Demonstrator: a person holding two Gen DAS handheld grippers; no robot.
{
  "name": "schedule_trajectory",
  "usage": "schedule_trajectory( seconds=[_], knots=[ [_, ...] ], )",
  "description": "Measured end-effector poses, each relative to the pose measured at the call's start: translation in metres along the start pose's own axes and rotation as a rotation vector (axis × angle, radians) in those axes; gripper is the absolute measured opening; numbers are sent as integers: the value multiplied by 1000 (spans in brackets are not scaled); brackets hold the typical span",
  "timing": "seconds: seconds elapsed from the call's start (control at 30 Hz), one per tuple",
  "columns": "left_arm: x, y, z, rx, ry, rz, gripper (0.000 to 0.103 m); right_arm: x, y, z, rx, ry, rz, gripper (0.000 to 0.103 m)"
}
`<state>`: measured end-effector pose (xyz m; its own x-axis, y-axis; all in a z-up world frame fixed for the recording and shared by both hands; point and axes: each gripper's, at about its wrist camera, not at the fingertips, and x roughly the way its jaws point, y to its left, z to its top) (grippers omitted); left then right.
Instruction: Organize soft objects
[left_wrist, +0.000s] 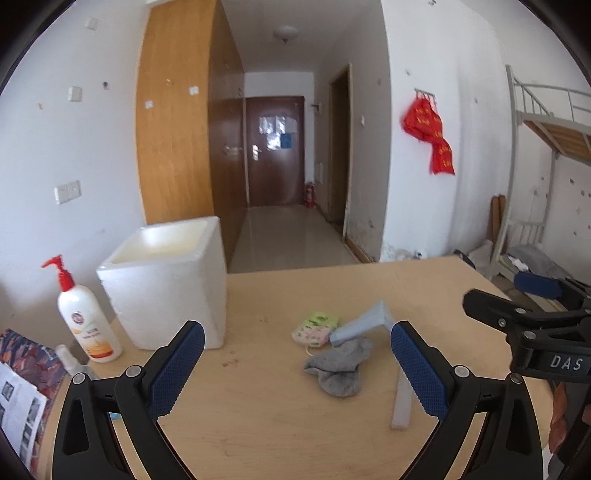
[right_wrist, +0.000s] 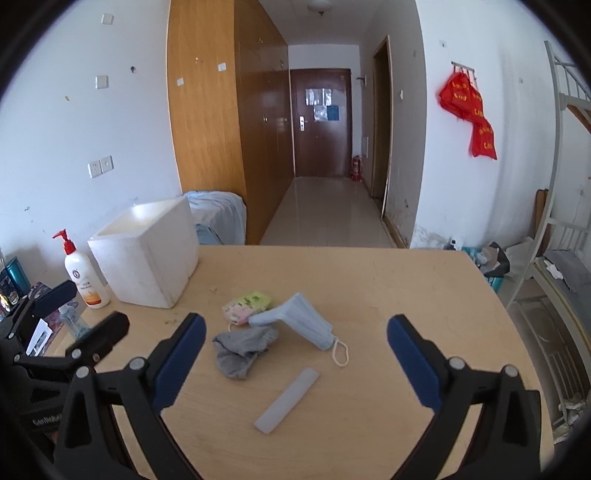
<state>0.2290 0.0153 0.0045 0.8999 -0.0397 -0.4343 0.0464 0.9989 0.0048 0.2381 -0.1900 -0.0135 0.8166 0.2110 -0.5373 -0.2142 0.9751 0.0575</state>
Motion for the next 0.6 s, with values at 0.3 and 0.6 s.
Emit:
schedule_trajectory(
  seconds=[0.3, 0.6],
  knots=[
    [34, -9, -10, 25, 68, -20, 101, 33, -5, -1, 2, 70, -1, 100],
    [69, -11, -16, 31, 126, -29, 101, 67, -16, -4, 12, 130, -13, 100]
  ],
)
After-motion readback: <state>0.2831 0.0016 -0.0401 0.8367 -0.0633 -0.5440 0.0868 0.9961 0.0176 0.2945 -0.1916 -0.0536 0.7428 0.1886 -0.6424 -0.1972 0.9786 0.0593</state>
